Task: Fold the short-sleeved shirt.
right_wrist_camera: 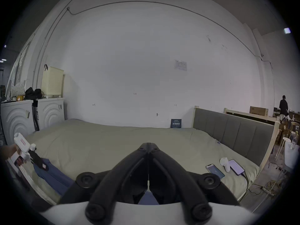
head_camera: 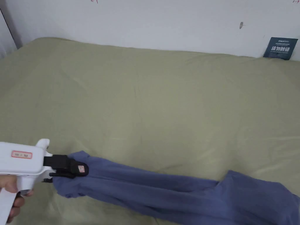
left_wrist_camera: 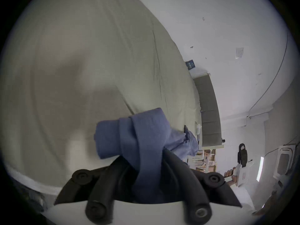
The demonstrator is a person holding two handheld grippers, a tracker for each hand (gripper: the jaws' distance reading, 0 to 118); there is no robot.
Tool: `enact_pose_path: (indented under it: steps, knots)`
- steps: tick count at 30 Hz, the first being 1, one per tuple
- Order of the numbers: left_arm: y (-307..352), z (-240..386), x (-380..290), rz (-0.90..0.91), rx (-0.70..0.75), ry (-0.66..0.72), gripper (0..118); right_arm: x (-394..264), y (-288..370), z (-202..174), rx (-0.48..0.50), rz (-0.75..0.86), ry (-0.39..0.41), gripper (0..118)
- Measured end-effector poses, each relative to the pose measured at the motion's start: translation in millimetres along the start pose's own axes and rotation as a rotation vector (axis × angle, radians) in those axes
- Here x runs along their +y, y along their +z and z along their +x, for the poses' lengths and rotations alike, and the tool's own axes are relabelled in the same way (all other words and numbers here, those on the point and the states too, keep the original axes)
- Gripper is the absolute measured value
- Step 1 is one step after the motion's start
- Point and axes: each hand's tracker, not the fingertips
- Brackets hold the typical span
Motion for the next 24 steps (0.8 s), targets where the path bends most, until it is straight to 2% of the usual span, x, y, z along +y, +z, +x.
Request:
enact_pose_path:
  steps: [6, 8, 11, 16, 21, 24]
  knots:
    - [53, 13, 4, 0.065, 0.171, -0.033, 10, 2, 3, 8, 0.018, 0.007, -0.02, 2]
    - [59, 20, 1, 0.072, 0.231, -0.058, 10, 3, 4, 8, 0.025, 0.013, -0.021, 2]
    - [53, 43, -7, 0.071, 0.245, -0.066, 10, 6, 6, 7, 0.027, 0.028, -0.012, 2]
    - [15, 109, -25, 0.028, 0.34, -0.19, 10, 9, 7, 7, 0.036, 0.037, -0.016, 2]
    - [-53, 170, -48, -0.02, 0.468, -0.333, 10, 7, 11, 9, 0.041, 0.034, -0.011, 2]
    - [-103, 187, -61, -0.075, 0.48, -0.372, 10, 3, 13, 14, 0.04, 0.022, -0.016, 2]
